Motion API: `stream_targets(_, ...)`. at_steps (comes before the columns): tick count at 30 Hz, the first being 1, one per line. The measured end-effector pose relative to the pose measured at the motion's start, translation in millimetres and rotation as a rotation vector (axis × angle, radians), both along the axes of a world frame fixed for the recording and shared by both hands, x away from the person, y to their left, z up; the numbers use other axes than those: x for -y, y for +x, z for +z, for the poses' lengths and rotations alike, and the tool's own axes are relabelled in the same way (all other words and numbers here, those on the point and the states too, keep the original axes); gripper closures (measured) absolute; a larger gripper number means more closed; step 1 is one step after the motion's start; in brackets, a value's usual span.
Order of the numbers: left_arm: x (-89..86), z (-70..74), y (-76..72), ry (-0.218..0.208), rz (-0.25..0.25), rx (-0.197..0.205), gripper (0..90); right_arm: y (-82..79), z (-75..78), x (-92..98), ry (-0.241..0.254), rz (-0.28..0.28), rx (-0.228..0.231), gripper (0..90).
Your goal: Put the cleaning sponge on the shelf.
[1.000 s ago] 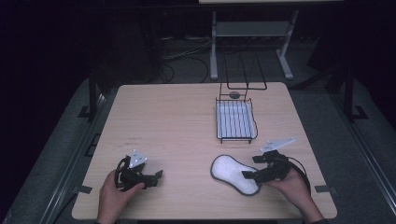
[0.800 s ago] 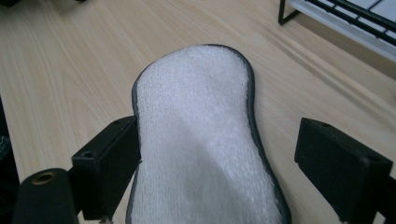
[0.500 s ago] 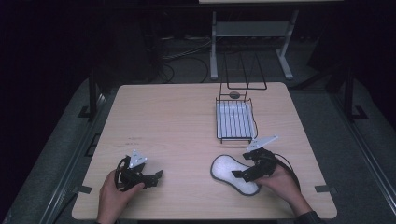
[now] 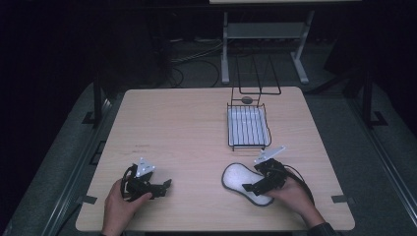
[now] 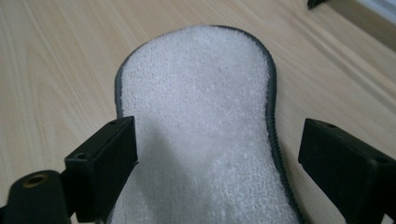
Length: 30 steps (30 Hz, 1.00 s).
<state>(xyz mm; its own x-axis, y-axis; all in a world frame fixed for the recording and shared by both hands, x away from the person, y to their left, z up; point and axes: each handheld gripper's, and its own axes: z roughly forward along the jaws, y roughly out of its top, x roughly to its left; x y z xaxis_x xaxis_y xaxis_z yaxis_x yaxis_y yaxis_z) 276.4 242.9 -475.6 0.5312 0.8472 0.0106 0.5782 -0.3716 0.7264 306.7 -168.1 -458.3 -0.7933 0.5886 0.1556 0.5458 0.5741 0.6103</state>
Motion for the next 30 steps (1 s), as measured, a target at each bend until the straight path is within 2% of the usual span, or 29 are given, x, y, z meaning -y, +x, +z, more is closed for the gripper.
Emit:
stream_targets(8,0.0,0.0,0.0,0.0,0.0,0.0,12.7,0.5,-3.4,-2.1,-0.008,0.003,0.002,11.3)
stream_targets(21,-0.2,0.1,0.0,0.004,-0.002,-0.001,12.7,-3.1,-3.4,-7.8,-0.059,0.025,0.034,13.9)
stream_targets(26,-0.2,0.1,0.0,0.004,-0.002,-0.001,12.7,-1.7,-4.3,-7.3,-0.053,0.014,0.008,14.6)
stream_targets(28,-0.3,0.1,0.0,0.004,-0.002,-0.001,12.7,-1.6,-4.1,-6.8,-0.041,0.03,-0.003,21.3)
stream_targets(30,-0.2,0.1,0.0,0.004,-0.002,-0.001,12.7,-1.9,-3.4,-6.8,-0.039,0.035,-0.008,21.9)
